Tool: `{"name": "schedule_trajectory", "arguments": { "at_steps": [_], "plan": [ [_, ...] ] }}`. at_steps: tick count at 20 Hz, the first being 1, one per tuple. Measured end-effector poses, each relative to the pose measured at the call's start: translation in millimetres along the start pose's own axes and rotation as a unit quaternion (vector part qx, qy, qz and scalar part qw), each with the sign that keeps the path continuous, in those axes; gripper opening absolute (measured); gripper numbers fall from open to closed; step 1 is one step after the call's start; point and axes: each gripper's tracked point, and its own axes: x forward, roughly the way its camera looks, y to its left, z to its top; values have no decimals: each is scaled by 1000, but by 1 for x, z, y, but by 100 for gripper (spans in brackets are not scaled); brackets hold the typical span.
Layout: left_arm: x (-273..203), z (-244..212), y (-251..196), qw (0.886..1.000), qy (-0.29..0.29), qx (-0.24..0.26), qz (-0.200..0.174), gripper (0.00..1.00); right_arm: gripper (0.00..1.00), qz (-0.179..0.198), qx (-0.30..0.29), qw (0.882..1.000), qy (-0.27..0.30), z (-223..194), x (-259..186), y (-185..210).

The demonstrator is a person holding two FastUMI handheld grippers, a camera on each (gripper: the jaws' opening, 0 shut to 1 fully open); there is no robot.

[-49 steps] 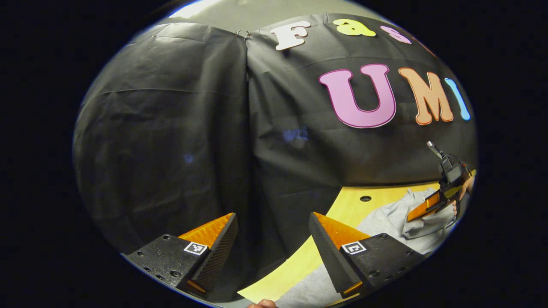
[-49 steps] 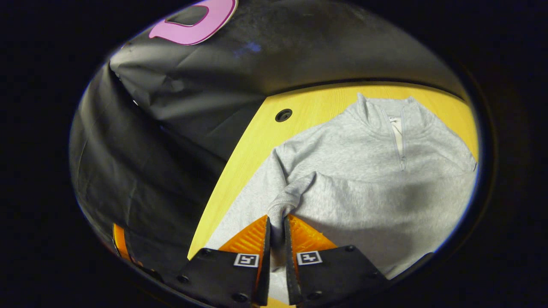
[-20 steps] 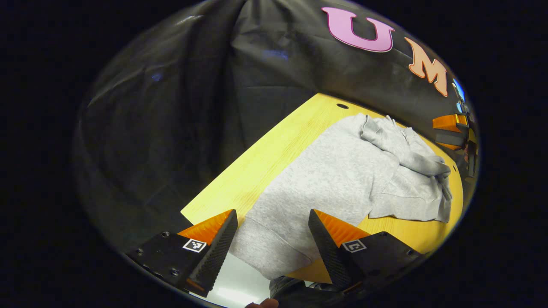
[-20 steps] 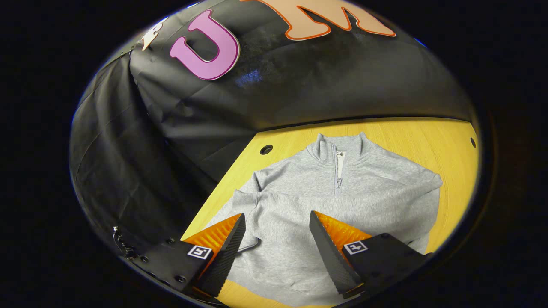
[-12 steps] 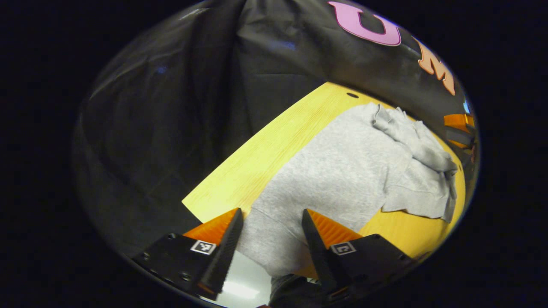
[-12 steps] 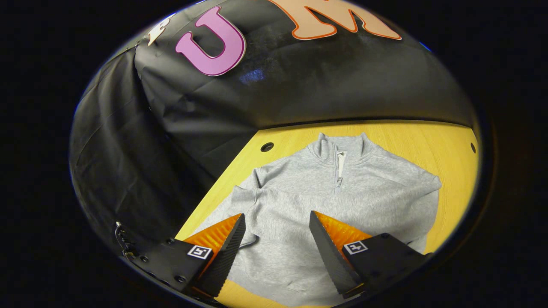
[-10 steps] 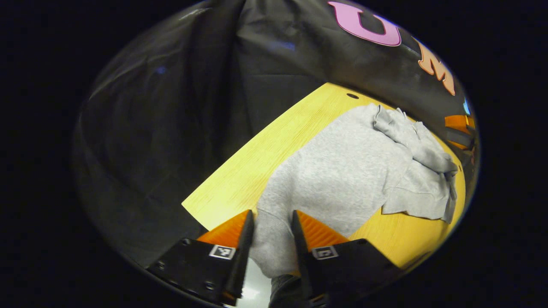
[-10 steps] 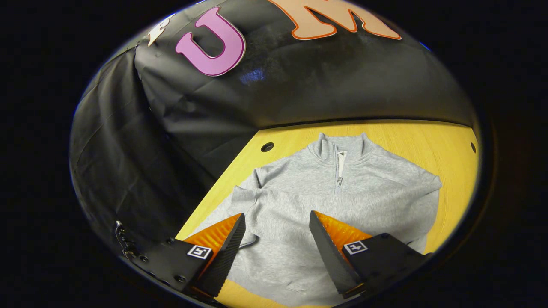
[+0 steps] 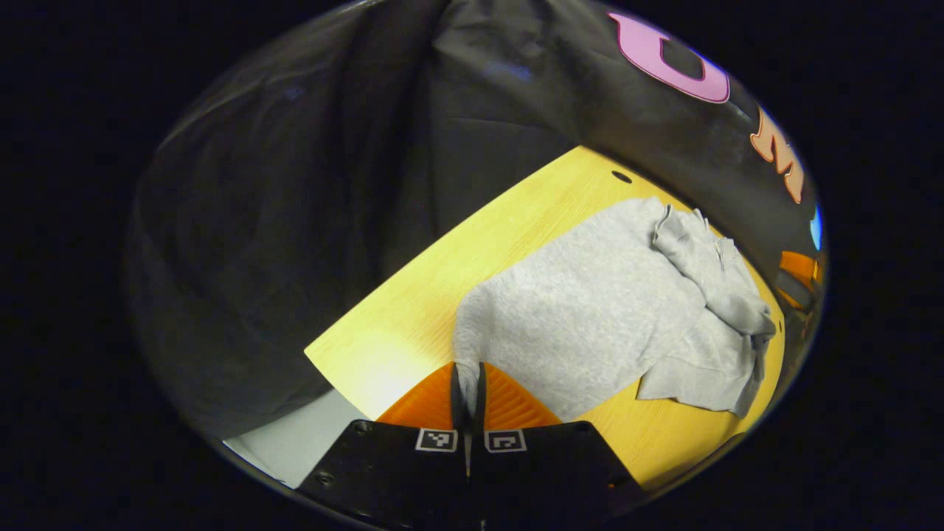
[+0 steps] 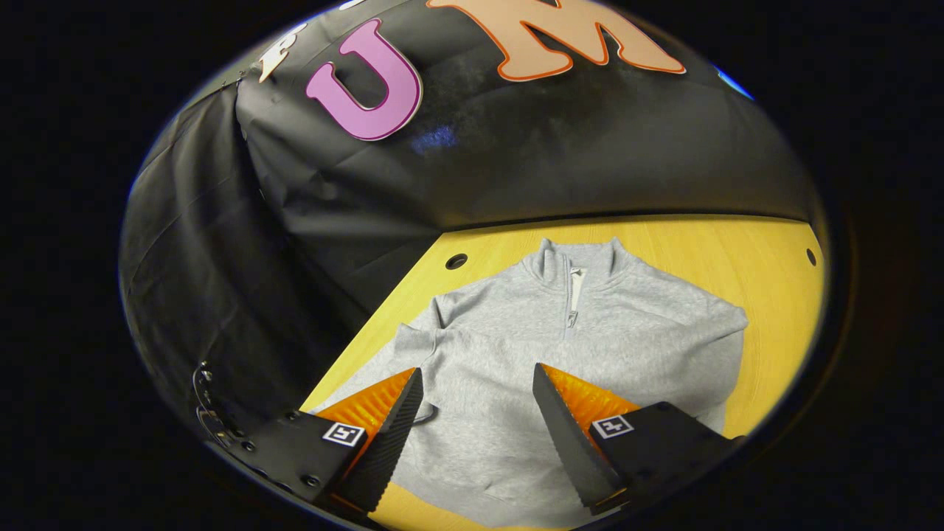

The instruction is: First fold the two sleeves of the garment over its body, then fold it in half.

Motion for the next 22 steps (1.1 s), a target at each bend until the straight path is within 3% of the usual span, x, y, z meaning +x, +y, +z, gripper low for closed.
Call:
{"name": "schedule_trajectory", "arguments": {
  "at_steps": [11, 22],
  "plan": [
    [-25, 143, -51, 992, -111, 43, -36, 0, 96, -30, 10, 999, -37, 8, -47, -45],
    [-34, 244, -155, 973, -190, 76, -108, 0, 96, -89, 18, 994, -54, -15, -112, -114]
  ]
}}
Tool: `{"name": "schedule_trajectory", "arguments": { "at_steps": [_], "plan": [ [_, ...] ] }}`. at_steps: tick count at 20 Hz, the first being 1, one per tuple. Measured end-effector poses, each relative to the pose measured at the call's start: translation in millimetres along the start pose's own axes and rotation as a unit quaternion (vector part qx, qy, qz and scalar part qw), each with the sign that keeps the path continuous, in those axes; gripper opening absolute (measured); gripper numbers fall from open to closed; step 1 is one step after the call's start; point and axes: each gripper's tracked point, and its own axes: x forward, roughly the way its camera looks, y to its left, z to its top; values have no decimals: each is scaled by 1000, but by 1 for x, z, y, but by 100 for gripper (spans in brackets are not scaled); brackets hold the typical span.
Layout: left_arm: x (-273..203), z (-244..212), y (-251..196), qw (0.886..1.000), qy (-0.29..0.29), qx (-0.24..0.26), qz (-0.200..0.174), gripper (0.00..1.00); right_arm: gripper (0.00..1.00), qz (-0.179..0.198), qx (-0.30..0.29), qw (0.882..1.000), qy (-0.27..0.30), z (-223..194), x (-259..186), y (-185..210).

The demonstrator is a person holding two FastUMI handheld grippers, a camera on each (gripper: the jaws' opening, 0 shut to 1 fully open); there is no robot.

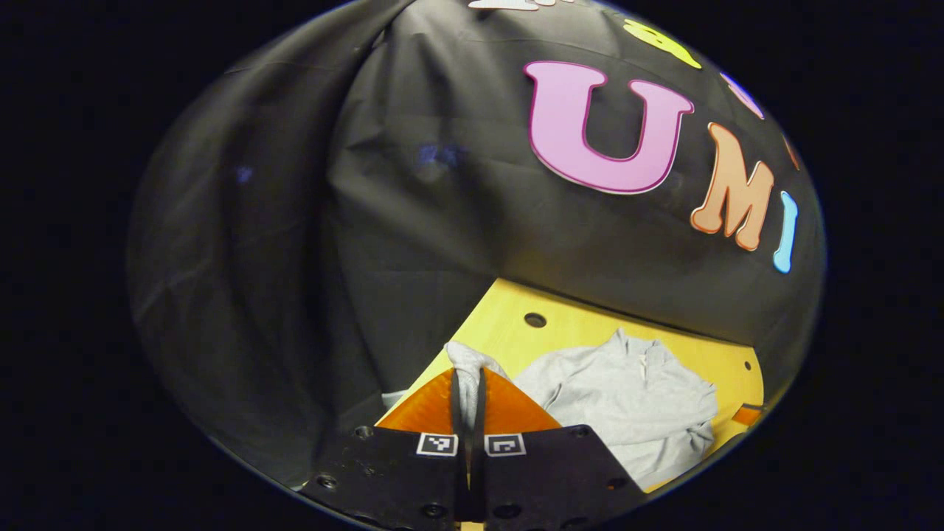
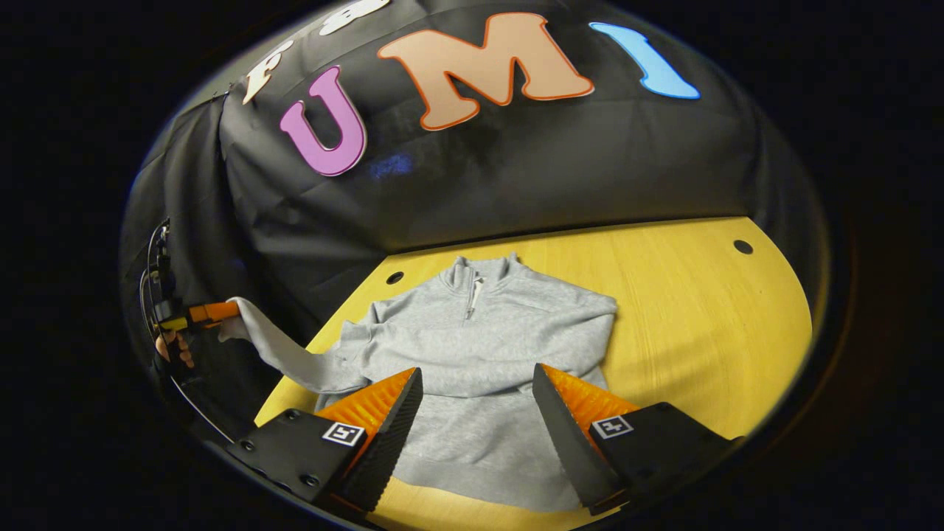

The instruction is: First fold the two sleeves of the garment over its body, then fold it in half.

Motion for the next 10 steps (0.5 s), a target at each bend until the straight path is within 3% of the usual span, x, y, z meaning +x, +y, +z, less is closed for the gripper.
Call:
{"name": "schedule_trajectory", "arguments": {
  "at_steps": [5, 10],
  "plan": [
    [17, 28, -69, 998, -21, 29, -55, 0, 96, -22, 13, 1000, -4, -4, -19, -27],
    [27, 28, -158, 990, -20, 61, -129, 0, 96, -42, 20, 999, -8, -6, -39, -48]
  ]
}}
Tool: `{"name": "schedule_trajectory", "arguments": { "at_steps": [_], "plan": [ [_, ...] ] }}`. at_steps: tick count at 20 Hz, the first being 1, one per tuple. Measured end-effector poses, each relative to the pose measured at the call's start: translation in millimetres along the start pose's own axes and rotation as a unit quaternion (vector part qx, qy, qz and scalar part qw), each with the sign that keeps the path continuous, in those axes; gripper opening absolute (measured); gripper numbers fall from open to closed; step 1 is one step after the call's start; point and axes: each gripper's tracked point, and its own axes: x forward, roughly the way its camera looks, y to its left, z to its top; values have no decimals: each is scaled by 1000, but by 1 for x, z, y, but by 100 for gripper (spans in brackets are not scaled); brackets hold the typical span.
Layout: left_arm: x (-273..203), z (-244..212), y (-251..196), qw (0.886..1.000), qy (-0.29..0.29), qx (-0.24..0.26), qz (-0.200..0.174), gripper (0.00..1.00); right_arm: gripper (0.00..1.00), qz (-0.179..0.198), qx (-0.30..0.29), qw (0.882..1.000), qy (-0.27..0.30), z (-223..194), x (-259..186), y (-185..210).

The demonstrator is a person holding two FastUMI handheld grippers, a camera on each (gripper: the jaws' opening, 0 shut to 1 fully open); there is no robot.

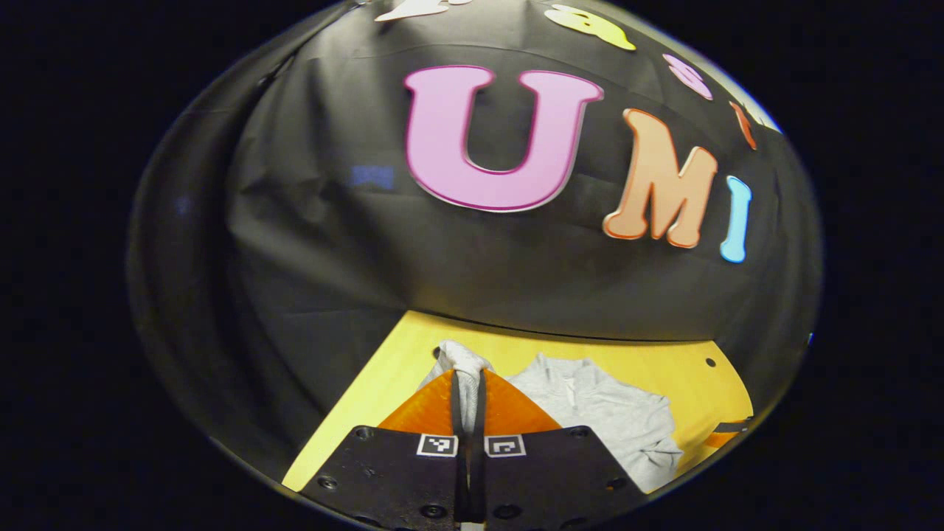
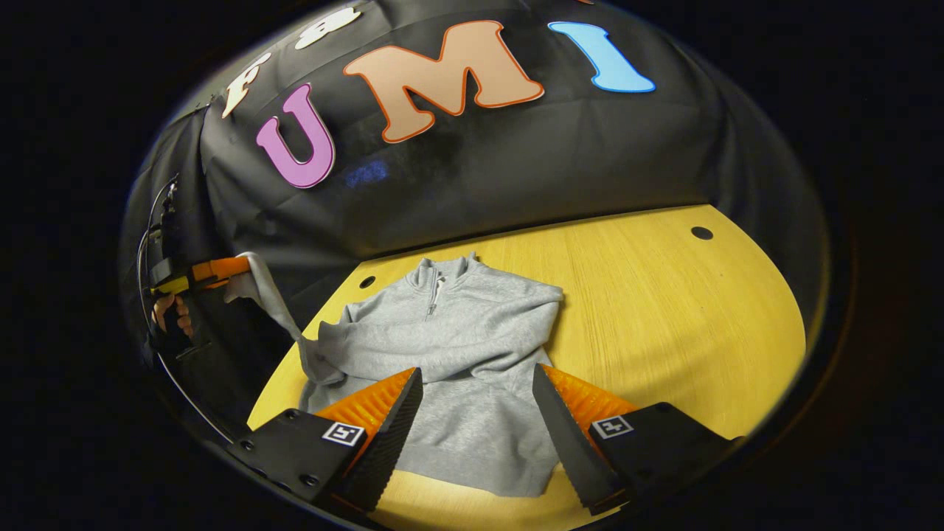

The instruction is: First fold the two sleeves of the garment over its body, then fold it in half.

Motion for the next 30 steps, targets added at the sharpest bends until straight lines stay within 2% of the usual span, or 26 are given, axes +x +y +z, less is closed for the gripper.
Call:
{"name": "schedule_trajectory", "arguments": {
  "at_steps": [7, 15, 19, 20, 22, 29, 30],
  "plan": [
    [28, -11, -114, 993, 16, 54, -101, 0, 96, -31, 4, 999, -6, -5, -24, -32],
    [40, -56, -217, 976, 64, 85, -190, 0, 96, -59, 27, 998, -2, -20, -39, -66],
    [47, -93, -254, 966, 100, 99, -215, 0, 96, -74, 35, 997, -2, -26, -52, -84],
    [47, -103, -262, 964, 109, 101, -221, 0, 90, -79, 36, 996, -1, -28, -55, -90],
    [55, -121, -276, 960, 124, 111, -227, 0, 90, -85, 41, 995, -1, -31, -61, -98],
    [82, -180, -304, 951, 176, 135, -215, 0, 90, -99, 46, 994, 2, -39, -75, -114],
    [84, -187, -307, 950, 184, 135, -214, 0, 96, -100, 43, 994, 2, -39, -75, -116]
  ]
}}
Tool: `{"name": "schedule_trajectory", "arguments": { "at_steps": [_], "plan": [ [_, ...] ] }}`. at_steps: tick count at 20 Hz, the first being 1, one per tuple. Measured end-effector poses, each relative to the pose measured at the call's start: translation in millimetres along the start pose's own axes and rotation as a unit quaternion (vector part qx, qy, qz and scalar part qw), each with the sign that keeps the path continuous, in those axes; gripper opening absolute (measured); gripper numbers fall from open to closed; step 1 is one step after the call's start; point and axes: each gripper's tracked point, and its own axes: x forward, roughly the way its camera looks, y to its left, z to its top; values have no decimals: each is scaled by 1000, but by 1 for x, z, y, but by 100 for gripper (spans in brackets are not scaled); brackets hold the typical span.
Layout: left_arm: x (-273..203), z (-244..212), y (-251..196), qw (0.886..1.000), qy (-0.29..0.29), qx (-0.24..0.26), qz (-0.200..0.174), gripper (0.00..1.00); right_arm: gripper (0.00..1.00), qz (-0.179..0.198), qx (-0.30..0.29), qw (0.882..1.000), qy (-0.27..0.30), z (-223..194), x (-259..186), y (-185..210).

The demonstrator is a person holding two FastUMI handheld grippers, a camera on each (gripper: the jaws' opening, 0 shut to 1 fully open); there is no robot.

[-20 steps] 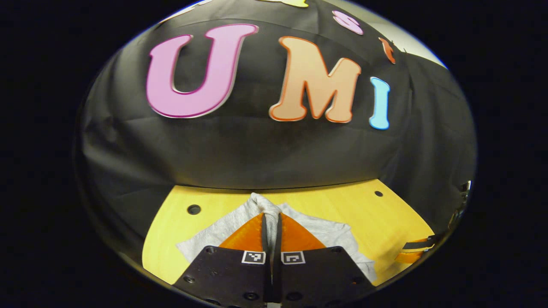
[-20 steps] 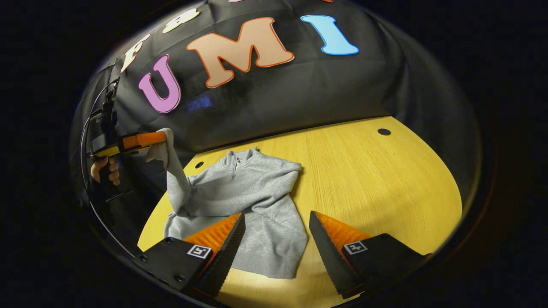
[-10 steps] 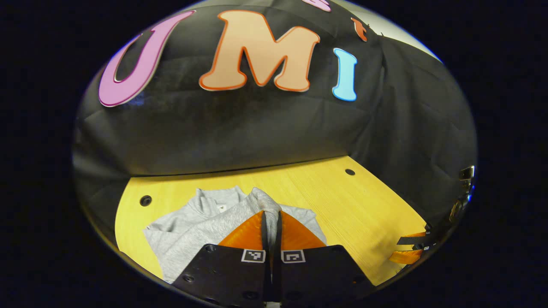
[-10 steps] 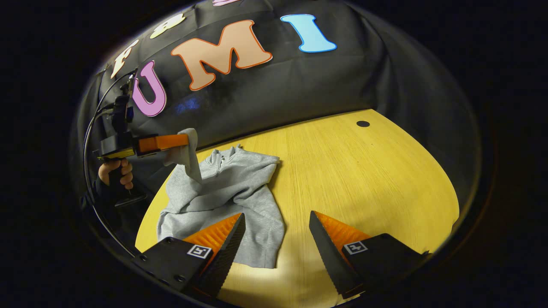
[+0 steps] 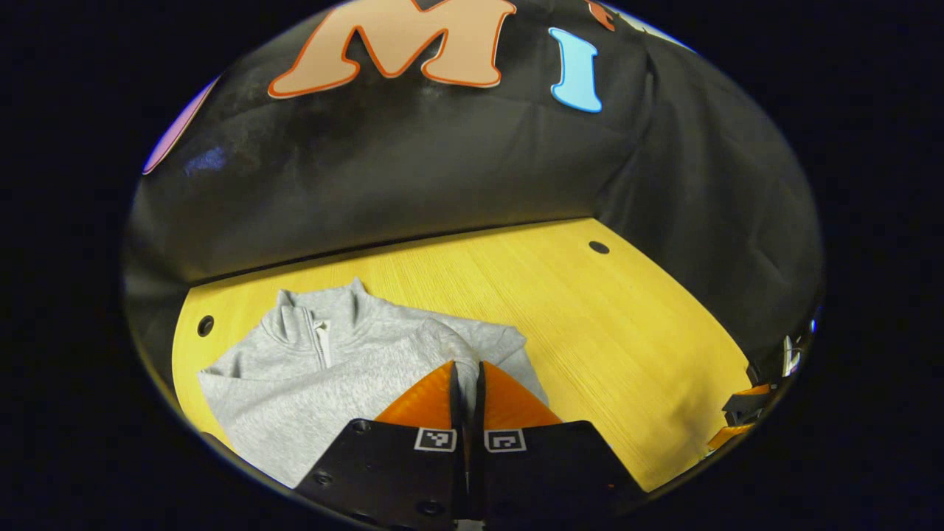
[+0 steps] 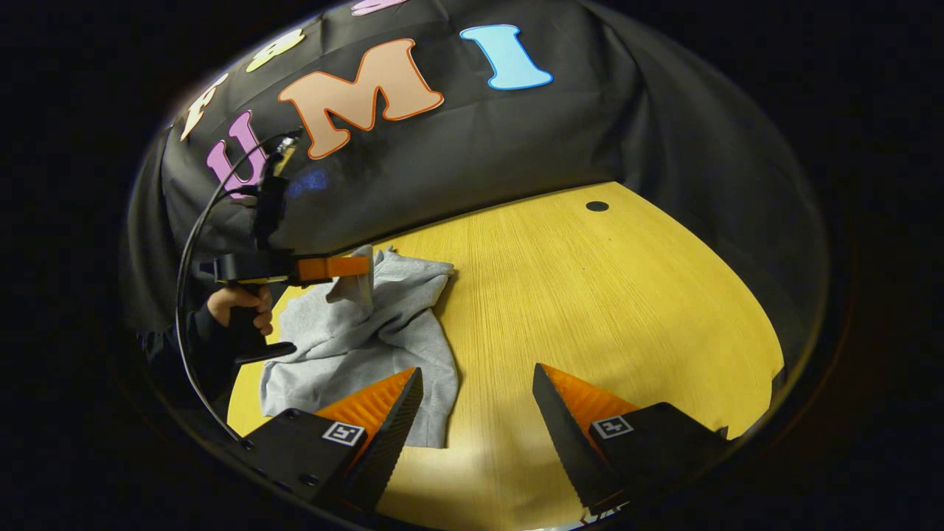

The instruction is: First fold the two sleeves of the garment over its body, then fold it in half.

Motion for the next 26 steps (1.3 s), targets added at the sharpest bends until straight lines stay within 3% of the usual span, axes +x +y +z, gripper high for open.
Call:
{"name": "schedule_trajectory", "arguments": {
  "at_steps": [2, 3, 5, 6, 7, 8, 9, 15, 20, 26],
  "plan": [
    [4, -8, -10, 1000, 11, -11, -18, 4, 96, 0, -1, 1000, 2, -1, -1, -2],
    [1, -8, -11, 1000, 8, -15, -20, 12, 96, 1, -1, 1000, 3, -2, 0, -1],
    [-4, 2, -9, 1000, -14, -15, -16, 56, 96, 5, -3, 1000, 6, -3, 4, 2],
    [-16, 6, -7, 999, -27, -13, -10, 78, 91, 9, -5, 1000, 8, -3, 7, 5],
    [-18, 12, 0, 999, -33, -16, -3, 99, 96, 12, -9, 1000, 10, -4, 10, 9],
    [-28, 10, 8, 999, -40, -22, 3, 98, 91, 17, -13, 1000, 12, -3, 14, 14],
    [-38, 11, 15, 998, -47, -30, 11, 98, 96, 23, -18, 1000, 12, -2, 17, 21],
    [-107, -15, 90, 993, -70, -56, 81, 97, 96, 32, -68, 997, 13, -1, 43, 51],
    [-159, -78, 143, 987, -53, -26, 149, 96, 96, 44, -93, 994, 31, -17, 60, 72],
    [-209, -164, 179, 977, -12, -84, 194, 96, 96, 25, -135, 990, 38, -45, 67, 75]
  ]
}}
